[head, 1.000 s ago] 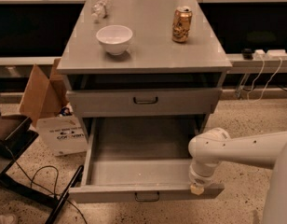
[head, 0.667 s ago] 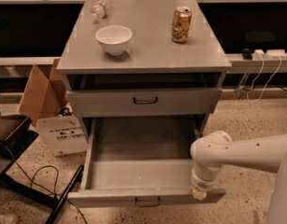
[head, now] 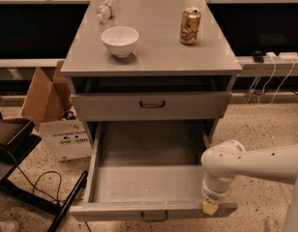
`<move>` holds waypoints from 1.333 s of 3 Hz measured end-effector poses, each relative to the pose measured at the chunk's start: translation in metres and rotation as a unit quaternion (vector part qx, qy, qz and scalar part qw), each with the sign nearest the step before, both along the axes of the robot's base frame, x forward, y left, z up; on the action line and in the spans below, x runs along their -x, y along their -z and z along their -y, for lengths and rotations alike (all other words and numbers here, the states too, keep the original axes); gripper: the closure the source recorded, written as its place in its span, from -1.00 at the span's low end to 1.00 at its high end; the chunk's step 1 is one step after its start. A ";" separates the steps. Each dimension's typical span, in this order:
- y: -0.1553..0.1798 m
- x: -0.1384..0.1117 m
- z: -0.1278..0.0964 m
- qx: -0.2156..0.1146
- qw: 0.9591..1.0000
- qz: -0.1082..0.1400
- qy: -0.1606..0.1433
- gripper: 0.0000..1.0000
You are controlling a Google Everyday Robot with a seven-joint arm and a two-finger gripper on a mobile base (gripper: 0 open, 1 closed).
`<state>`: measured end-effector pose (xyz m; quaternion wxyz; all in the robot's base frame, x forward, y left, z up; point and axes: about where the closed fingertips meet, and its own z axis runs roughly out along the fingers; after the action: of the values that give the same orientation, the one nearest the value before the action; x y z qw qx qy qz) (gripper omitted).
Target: Open middle drawer
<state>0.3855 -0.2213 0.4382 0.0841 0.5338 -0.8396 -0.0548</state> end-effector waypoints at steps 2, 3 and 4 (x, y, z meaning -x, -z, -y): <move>-0.005 0.023 -0.001 -0.001 1.000 -0.011 0.027 1.00; -0.005 0.023 -0.001 -0.001 1.000 -0.011 0.027 0.61; -0.005 0.023 -0.001 -0.001 1.000 -0.011 0.027 0.15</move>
Offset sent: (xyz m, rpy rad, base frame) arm -0.4604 -0.1427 -0.0079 -0.1393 0.5636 -0.4349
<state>0.3620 -0.2205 0.4431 0.0913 0.5107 -0.8525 -0.0643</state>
